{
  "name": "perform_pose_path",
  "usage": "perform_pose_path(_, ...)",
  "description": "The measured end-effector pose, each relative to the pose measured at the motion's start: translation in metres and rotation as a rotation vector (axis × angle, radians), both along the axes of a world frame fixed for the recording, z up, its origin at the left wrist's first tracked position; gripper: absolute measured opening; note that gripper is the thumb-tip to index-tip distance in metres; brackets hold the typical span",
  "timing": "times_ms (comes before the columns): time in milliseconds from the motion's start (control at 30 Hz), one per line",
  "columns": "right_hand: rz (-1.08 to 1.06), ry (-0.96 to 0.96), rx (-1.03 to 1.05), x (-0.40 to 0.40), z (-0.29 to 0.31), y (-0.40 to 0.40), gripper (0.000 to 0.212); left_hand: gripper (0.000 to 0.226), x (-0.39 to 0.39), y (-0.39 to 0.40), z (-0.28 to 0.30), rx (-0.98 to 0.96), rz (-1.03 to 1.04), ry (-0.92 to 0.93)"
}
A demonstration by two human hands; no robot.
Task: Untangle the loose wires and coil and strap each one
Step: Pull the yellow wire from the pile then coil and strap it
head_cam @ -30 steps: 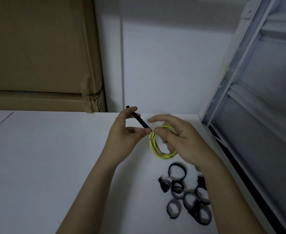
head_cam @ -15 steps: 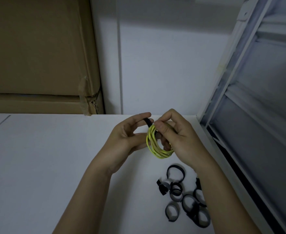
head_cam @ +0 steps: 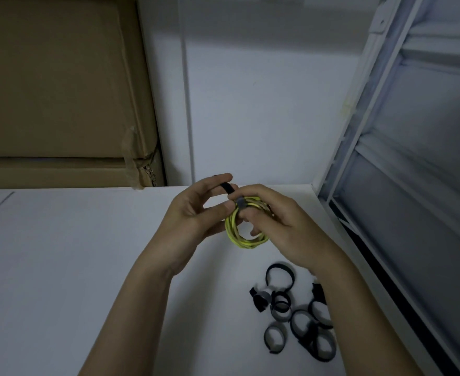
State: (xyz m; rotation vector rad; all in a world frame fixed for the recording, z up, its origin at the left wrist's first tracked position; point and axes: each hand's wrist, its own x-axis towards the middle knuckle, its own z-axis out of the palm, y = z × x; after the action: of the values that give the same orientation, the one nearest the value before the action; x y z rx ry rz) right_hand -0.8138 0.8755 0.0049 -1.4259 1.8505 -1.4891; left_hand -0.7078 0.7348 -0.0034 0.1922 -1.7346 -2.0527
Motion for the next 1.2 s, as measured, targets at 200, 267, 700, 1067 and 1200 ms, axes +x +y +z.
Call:
perform_pose_path(200, -0.200, 0.126, -0.188, -0.003, -0.004, -0.006, 0.023, 0.042, 0.000, 0.002, 0.000, -0.019, -0.011, 0.004)
perform_pose_path(267, -0.203, 0.040, -0.226, -0.001, -0.002, -0.006, 0.024, 0.040, 0.000, 0.002, 0.000, -0.043, -0.012, 0.006)
perform_pose_path(700, -0.211, 0.216, -0.152, 0.000, -0.002, -0.002, 0.020, 0.041, 0.003, -0.002, 0.004, -0.210, 0.086, 0.004)
perform_pose_path(1067, -0.175, -0.461, -0.008, 0.003, 0.006, -0.003, 0.024, 0.049, 0.004, 0.007, 0.005, -0.497, 0.098, -0.059)
perform_pose_path(1200, -0.247, -0.389, -0.016, 0.005, 0.005, -0.006, 0.022, 0.050, 0.004, 0.010, 0.005, -0.715, 0.157, -0.107)
